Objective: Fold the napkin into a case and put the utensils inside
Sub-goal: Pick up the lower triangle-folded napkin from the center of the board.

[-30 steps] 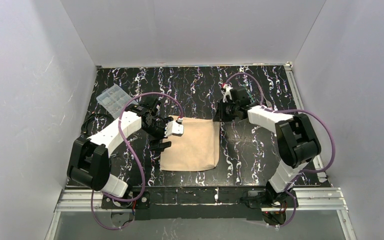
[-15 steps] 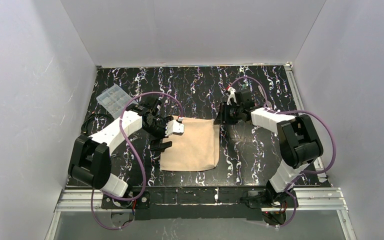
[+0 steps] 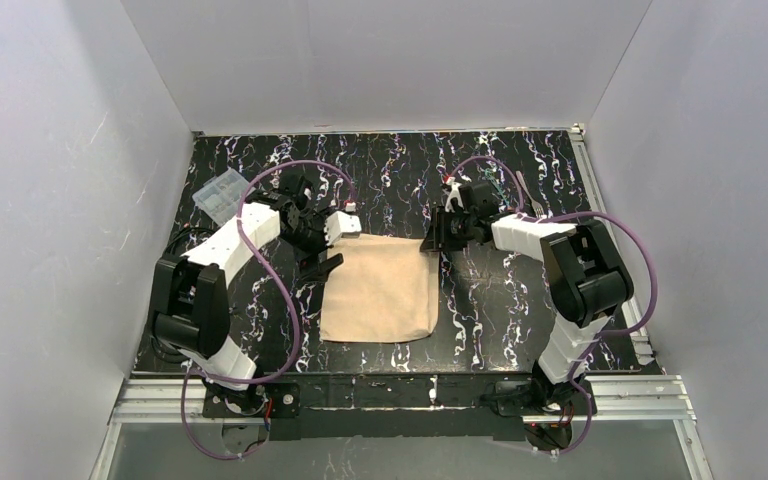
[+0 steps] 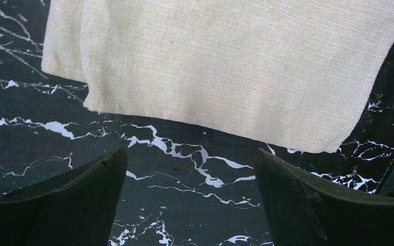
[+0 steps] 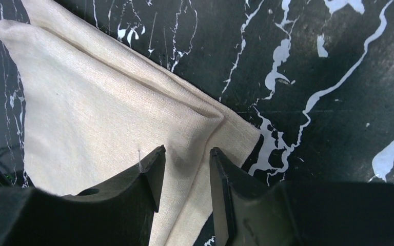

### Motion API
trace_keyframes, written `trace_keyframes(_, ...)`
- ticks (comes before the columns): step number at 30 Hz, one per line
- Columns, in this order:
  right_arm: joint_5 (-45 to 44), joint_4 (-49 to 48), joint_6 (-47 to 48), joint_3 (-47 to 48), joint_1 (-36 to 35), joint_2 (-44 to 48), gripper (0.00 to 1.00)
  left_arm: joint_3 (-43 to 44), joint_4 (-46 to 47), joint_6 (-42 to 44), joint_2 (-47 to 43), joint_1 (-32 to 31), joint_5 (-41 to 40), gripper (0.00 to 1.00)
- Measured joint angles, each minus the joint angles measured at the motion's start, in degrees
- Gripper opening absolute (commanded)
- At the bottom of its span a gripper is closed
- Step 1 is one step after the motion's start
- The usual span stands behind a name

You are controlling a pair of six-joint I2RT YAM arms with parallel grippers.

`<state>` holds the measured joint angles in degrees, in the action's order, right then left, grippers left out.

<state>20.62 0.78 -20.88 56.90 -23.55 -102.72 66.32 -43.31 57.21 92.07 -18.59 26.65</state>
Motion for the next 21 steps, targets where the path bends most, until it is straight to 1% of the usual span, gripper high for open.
trace_keyframes(4,-0.13,-1.01,-0.22,0.44,-0.22,-0.13,0.33,0.50,0.09,-1.53,0.26,1.14,-0.68,0.87)
trace_keyframes(6,-0.09,-1.27,-0.28,0.76,-0.22,-0.44,0.30,0.76,0.28,-2.12,0.74,1.46,-1.03,0.87)
trace_keyframes(9,-0.07,-1.75,-0.42,0.87,-0.26,-0.94,0.31,0.90,0.57,-2.56,1.33,1.95,-1.33,0.87)
trace_keyframes(12,-0.07,-1.86,-0.50,0.90,-0.26,-1.46,0.37,0.90,0.70,-2.82,1.49,2.05,-1.55,0.87)
trace_keyframes(15,-0.13,-1.81,-0.63,0.90,-0.55,-1.81,0.37,0.90,0.81,-2.82,1.49,2.16,-1.62,0.86)
trace_keyframes(16,-0.13,-1.84,-0.63,0.90,-0.59,-1.88,0.34,0.90,0.87,-2.82,1.49,2.21,-1.62,0.86)
trace_keyframes(17,-0.13,-1.86,-0.63,0.90,-0.61,-1.90,0.30,0.90,0.87,-2.82,1.49,2.25,-1.62,0.86)
trace_keyframes(19,-0.13,-1.90,-0.61,0.87,-0.74,-1.92,0.17,0.90,0.87,-2.82,1.49,2.27,-1.62,0.84)
trace_keyframes(21,-0.11,-2.08,-0.79,0.87,-0.83,-1.92,0.09,0.90,0.87,-2.82,1.49,2.29,-1.62,0.82)
